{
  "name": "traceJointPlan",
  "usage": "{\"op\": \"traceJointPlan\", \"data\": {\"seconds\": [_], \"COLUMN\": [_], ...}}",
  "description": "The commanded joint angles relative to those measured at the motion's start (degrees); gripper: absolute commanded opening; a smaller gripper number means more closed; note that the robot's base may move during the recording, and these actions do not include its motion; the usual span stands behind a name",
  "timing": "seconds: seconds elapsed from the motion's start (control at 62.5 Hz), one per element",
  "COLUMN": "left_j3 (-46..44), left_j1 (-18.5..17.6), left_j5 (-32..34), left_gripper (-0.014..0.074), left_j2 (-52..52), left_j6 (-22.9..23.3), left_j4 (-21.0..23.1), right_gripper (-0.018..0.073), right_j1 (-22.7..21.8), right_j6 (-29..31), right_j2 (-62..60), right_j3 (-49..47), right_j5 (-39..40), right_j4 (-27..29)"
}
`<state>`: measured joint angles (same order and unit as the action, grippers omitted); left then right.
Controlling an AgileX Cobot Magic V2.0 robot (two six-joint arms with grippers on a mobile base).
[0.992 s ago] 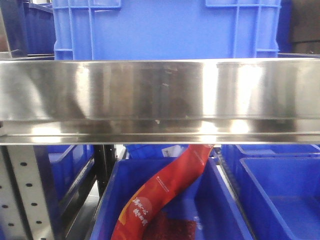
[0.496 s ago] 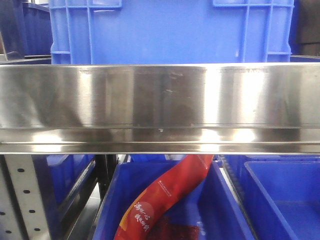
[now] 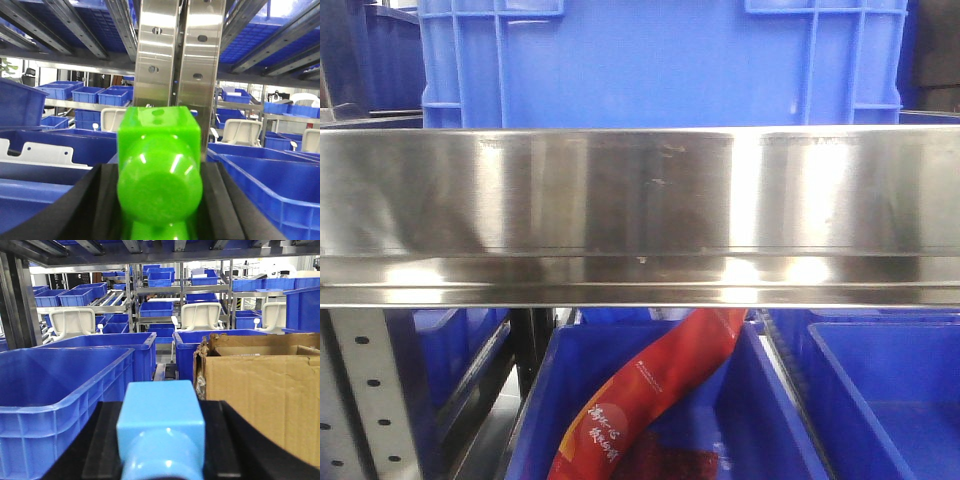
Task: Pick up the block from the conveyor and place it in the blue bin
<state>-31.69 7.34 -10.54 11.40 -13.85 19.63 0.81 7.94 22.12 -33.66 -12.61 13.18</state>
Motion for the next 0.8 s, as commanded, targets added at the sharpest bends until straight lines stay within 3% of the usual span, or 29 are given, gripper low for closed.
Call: {"op": "traceJointPlan", "data": {"seconds": [0.0, 0.192, 0.288, 0.4, 0.464, 0.56, 0.608, 0.752, 0.784], "left_j3": [0.00, 0.00, -0.13, -2.36, -4.33, -8.97, -11.09, -15.72, -16.62], "left_j1": [-0.23, -0.23, -0.33, -0.33, -0.33, -0.33, -1.08, -5.22, -5.99], "left_j5": [2.42, 1.58, -1.79, -6.40, -8.62, -12.54, -13.89, -14.37, -14.75], "left_gripper": [-0.0111, -0.0111, -0.0111, -0.0111, -0.0111, -0.0111, -0.0111, -0.0111, -0.0111], "left_j2": [-0.28, -0.28, -0.14, 1.28, 2.78, 7.09, 9.84, 17.38, 18.97], "left_j6": [-0.12, -0.12, -0.12, -0.23, -2.82, -10.67, -13.05, -13.05, -13.05], "left_j4": [0.18, 0.18, 2.13, 1.95, 1.74, 2.10, 3.77, 12.38, 12.65], "right_gripper": [-0.0154, -0.0154, -0.0154, -0.0154, -0.0154, -0.0154, -0.0154, -0.0154, -0.0154], "right_j1": [-0.13, -0.13, -0.13, -0.04, -0.04, -0.04, -0.04, 0.88, 1.42], "right_j6": [0.13, 0.13, 0.13, 0.28, 0.57, 1.35, 2.06, 2.06, 2.17], "right_j2": [-0.05, -0.05, 0.06, 0.41, 1.14, 3.47, 5.46, 11.83, 13.12], "right_j3": [-0.01, -0.01, -0.16, -2.59, -4.53, -7.78, -9.82, -15.66, -17.05], "right_j5": [2.05, 1.93, 2.51, -2.20, -4.05, -6.41, -7.36, -8.25, -8.35], "right_j4": [0.15, 1.98, 4.44, 4.44, 4.44, 4.44, 4.44, 4.66, 4.66]}}
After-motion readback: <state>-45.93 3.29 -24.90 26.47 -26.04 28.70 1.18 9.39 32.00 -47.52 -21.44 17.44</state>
